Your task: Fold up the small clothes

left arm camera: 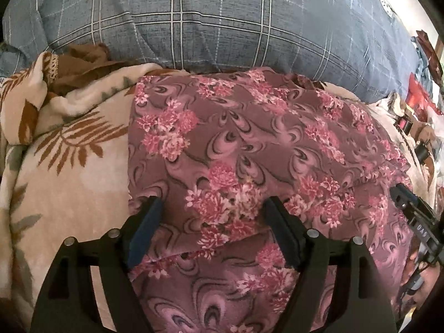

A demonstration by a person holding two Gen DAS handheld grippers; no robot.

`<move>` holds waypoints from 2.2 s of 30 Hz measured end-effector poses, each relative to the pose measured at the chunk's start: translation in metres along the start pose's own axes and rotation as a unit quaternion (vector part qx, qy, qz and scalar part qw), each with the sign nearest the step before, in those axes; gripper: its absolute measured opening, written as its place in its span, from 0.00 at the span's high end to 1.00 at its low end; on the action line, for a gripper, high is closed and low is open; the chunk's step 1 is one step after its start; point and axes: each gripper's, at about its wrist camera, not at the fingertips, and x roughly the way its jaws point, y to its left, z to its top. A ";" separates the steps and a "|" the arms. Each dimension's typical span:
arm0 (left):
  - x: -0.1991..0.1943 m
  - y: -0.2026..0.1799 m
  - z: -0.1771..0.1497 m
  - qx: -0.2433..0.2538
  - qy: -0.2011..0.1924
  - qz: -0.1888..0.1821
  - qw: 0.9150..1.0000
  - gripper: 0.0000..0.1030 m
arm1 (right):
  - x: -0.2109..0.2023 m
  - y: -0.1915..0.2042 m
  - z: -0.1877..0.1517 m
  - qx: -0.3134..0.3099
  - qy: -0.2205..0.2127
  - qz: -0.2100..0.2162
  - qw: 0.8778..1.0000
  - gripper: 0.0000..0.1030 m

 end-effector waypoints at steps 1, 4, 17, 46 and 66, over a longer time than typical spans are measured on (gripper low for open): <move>-0.001 0.000 -0.002 -0.002 -0.001 -0.001 1.000 0.24 | 0.005 0.004 0.001 -0.011 0.001 -0.007 1.000 0.50; -0.004 -0.001 -0.006 -0.004 0.005 0.003 1.000 0.23 | 0.013 0.009 0.005 -0.021 -0.001 -0.013 1.000 0.47; -0.048 0.009 -0.008 -0.033 0.024 -0.021 0.999 0.22 | -0.030 -0.021 0.020 0.075 -0.011 0.073 0.994 0.45; 0.001 0.037 0.018 -0.114 0.098 -0.035 0.988 0.20 | 0.000 -0.076 0.067 0.157 -0.022 0.103 0.982 0.85; -0.068 0.054 -0.054 -0.118 0.135 -0.058 0.982 0.20 | -0.047 -0.054 -0.020 0.081 0.081 0.110 0.987 0.73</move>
